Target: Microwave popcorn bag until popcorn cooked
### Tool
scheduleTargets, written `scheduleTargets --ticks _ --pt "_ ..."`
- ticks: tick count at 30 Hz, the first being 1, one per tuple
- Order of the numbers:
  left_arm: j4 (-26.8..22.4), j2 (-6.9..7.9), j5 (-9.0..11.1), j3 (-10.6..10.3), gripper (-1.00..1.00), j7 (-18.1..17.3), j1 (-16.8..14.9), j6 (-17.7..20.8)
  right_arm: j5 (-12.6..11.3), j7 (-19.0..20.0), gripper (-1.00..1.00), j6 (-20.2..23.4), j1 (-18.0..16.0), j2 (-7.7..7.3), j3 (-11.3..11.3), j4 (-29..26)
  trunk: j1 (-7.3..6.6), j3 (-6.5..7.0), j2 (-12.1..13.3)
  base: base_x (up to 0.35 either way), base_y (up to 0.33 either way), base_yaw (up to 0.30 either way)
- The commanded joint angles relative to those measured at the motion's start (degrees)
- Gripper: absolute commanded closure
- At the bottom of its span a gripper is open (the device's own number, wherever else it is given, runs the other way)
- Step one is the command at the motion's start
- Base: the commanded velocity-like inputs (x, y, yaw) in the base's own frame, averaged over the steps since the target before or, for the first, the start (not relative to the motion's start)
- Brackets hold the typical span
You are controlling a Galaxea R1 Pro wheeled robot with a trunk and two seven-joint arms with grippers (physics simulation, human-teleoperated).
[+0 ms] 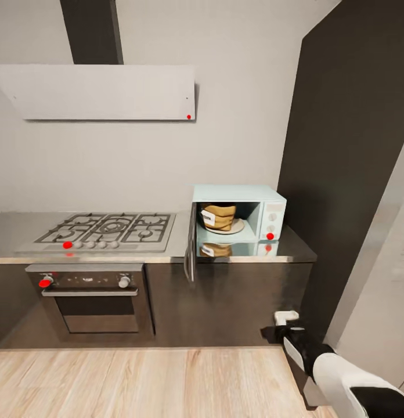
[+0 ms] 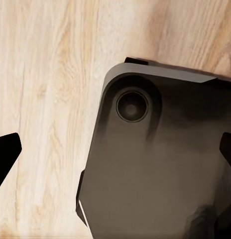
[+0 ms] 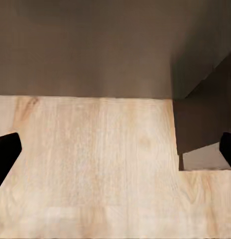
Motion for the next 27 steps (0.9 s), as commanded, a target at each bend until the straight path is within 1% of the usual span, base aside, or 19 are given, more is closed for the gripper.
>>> scheduleTargets --ticks 1,2,4,6,9,11,12,14,16,17,21,27 --pt "0.0 0.00 0.3 0.1 -1.00 0.0 0.0 -0.1 0.2 0.2 -1.00 -3.5 0.0 -0.32 0.0 6.7 0.00 -0.05 0.0 -0.003 -0.001 0.000" --pt "0.0 0.04 0.4 0.1 -1.00 -0.1 0.0 -0.1 0.2 0.2 -1.00 -5.9 1.1 -0.47 0.0 8.8 0.00 -0.05 0.0 -0.002 0.000 0.000" --pt "0.0 0.14 0.4 0.1 -1.00 -0.2 0.0 -0.1 0.1 0.1 -1.00 -8.3 7.0 -1.03 0.0 10.3 0.00 -0.05 0.0 0.000 0.000 0.000" --pt "0.0 0.19 0.4 0.1 -1.00 -0.3 0.0 0.0 0.1 0.1 -1.00 -10.4 15.1 -1.27 0.0 10.8 0.00 -0.05 0.0 0.000 0.000 0.000" --pt "0.0 0.38 0.6 0.1 -1.00 -0.2 0.0 0.0 0.2 0.0 -1.00 -15.7 23.2 -1.12 0.0 11.0 0.00 -0.05 0.0 0.000 0.000 0.000" --pt "0.0 0.42 1.7 0.1 -1.00 -0.3 0.0 0.0 0.1 0.0 -1.00 -16.8 26.3 -1.13 0.0 11.0 0.00 -0.05 0.0 0.000 0.000 0.000" --pt "0.0 0.44 3.5 0.0 -1.00 -0.4 0.0 0.0 0.1 0.0 -1.00 -17.6 30.2 -0.97 0.0 11.1 0.00 -0.05 0.0 0.000 0.000 0.000" --pt "0.0 0.45 4.3 -0.1 -1.00 -0.5 0.0 0.0 0.1 -0.2 -1.00 -17.9 33.3 -0.61 0.0 11.1 0.00 -0.05 0.0 0.000 0.000 0.000" --pt "0.0 0.45 4.6 -0.1 -1.00 -0.5 0.0 0.1 0.1 -0.3 -1.00 -18.3 35.8 -0.41 0.0 11.1 0.00 -0.05 0.0 0.000 0.000 0.000" --pt "0.0 0.44 4.7 -0.1 -1.00 -0.5 0.0 0.1 0.1 -0.4 -1.00 -19.3 37.4 -0.36 0.0 11.1 0.00 -0.05 0.0 0.000 0.000 0.000" --pt "0.0 0.41 4.8 -0.2 -1.00 -0.6 0.0 0.2 0.0 -0.4 -1.00 -20.3 38.3 -0.36 -0.1 11.1 0.00 -0.05 0.0 0.000 0.000 0.000" --pt "0.0 0.40 4.8 -0.1 -1.00 -0.5 0.0 -0.1 -0.1 -0.4 -1.00 -20.4 38.4 -0.32 -0.1 11.1 0.00 -0.05 0.0 0.000 0.000 0.000"
